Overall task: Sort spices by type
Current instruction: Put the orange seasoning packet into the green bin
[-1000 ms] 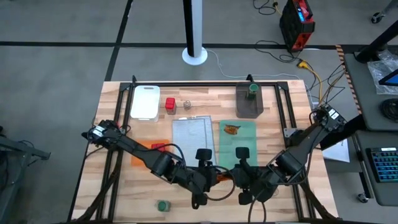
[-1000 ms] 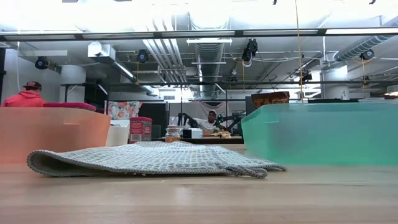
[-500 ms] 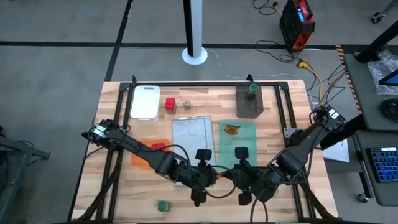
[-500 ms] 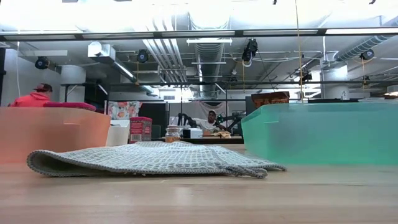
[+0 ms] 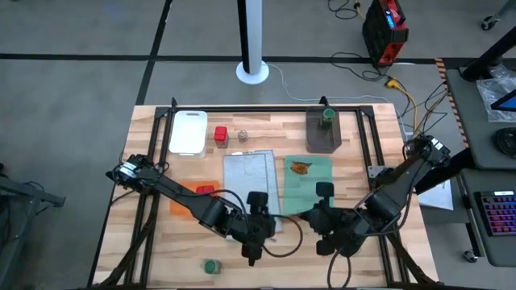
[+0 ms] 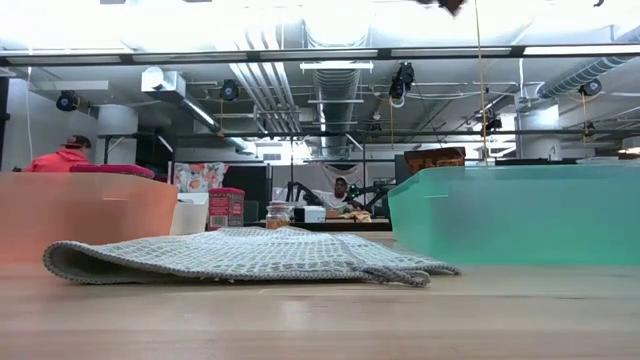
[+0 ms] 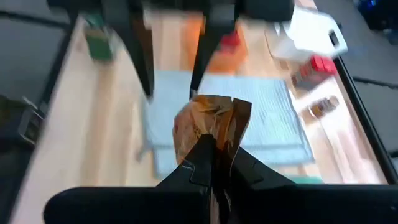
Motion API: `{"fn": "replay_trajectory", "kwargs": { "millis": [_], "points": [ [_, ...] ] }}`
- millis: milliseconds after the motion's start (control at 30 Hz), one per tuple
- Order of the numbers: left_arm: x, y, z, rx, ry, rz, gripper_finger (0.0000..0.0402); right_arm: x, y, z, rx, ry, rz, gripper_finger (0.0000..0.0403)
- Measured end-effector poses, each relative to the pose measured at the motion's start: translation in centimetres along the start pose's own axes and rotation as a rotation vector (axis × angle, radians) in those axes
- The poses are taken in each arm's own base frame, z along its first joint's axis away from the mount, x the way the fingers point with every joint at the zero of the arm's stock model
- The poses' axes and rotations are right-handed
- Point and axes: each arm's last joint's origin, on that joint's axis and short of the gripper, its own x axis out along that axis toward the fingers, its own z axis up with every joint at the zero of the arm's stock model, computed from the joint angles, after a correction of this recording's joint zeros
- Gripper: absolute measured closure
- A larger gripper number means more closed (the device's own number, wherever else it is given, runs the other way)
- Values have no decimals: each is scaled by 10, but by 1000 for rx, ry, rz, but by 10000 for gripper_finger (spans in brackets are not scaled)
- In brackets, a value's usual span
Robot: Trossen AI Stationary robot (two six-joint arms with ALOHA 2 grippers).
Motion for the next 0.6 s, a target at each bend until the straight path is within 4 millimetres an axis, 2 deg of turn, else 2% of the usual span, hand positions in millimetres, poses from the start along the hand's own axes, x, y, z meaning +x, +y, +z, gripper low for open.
{"fn": "replay_trajectory", "kwargs": {
  "millis": [133,233,600],
  "points": [
    [-12,7,-3,5,30,50,182,-3,-14,-3,-14,49,-34,394],
    [-25,11,-4,2,31,102,169,2,-27,-5,-11,109,-56,394],
    [-105,20,-8,-14,-97,207,171,36,-86,-6,43,360,-5,394]
  ]
}}
